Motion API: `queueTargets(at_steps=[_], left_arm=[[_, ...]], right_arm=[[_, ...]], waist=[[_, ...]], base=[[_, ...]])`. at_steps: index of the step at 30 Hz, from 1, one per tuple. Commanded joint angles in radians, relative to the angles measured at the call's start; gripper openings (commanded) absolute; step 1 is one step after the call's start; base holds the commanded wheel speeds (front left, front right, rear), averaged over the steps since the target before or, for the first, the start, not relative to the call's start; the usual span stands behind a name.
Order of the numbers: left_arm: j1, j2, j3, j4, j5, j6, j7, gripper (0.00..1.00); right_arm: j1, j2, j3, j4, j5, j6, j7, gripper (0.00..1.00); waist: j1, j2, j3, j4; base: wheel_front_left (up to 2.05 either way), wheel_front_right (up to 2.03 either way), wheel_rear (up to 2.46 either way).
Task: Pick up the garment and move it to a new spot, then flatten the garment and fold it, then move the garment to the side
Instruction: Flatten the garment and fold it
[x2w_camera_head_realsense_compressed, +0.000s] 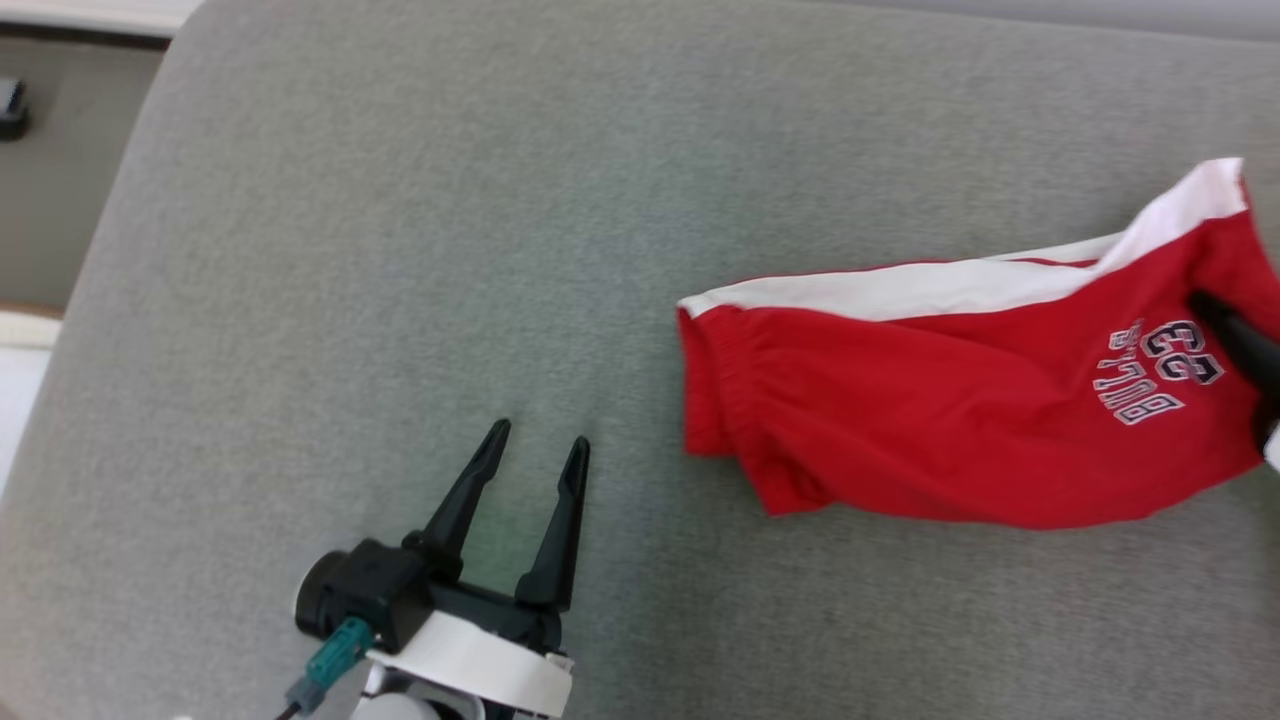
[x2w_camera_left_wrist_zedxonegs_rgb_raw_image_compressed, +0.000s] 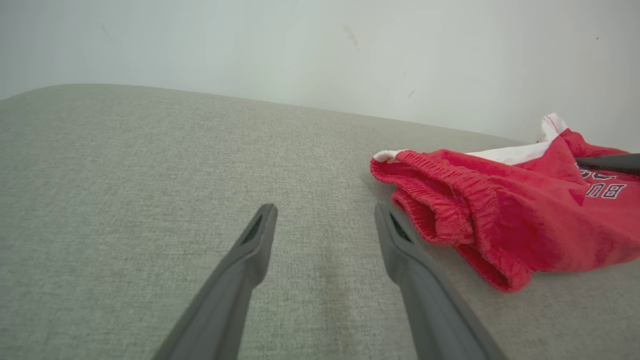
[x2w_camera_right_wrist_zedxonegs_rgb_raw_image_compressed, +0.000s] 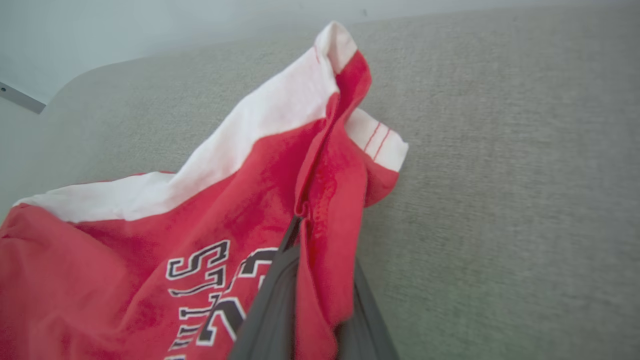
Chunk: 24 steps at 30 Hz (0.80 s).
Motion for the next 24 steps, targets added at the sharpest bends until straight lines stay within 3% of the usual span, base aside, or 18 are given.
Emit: queueTargets(at_steps=[1,7,15,21,24], left_arm=[[0.027,-0.002,0.014,0.003,0.014,-0.009,0.000,1.00],[0.065,-0.013,0.038,0.008,0.042,-0.032,0.000,1.00],[0.089,-0.030,0.056,0.020,0.059,-0.050,0.000,1.00],[0.100,-0.043,0.061,0.036,0.054,-0.058,0.000,1.00],[0.107,-0.047,0.066,0.040,0.045,-0.059,0.000,1.00]], right_arm=[[0.026,-0.013,-0.036,0.013,0.010,0.000,-0.029,0.00],[0.061,-0.059,-0.144,0.073,-0.020,0.000,-0.093,0.00],[0.053,-0.064,-0.177,0.063,-0.096,0.000,-0.106,0.00],[0.035,-0.007,-0.100,-0.024,-0.146,0.000,-0.048,0.00],[0.019,0.065,-0.056,-0.050,-0.181,0.000,-0.007,0.00]], waist=[[0.0000,0.0000,-0.040,-0.050],[0.0000,0.0000,-0.053,-0.069],[0.0000,0.0000,-0.078,-0.058],[0.0000,0.0000,-0.103,-0.033],[0.0000,0.0000,-0.113,-0.022]], base=[[0.00,0.00,0.00],[0.00,0.00,0.00],[0.00,0.00,0.00],[0.00,0.00,0.00],[0.00,0.00,0.00]])
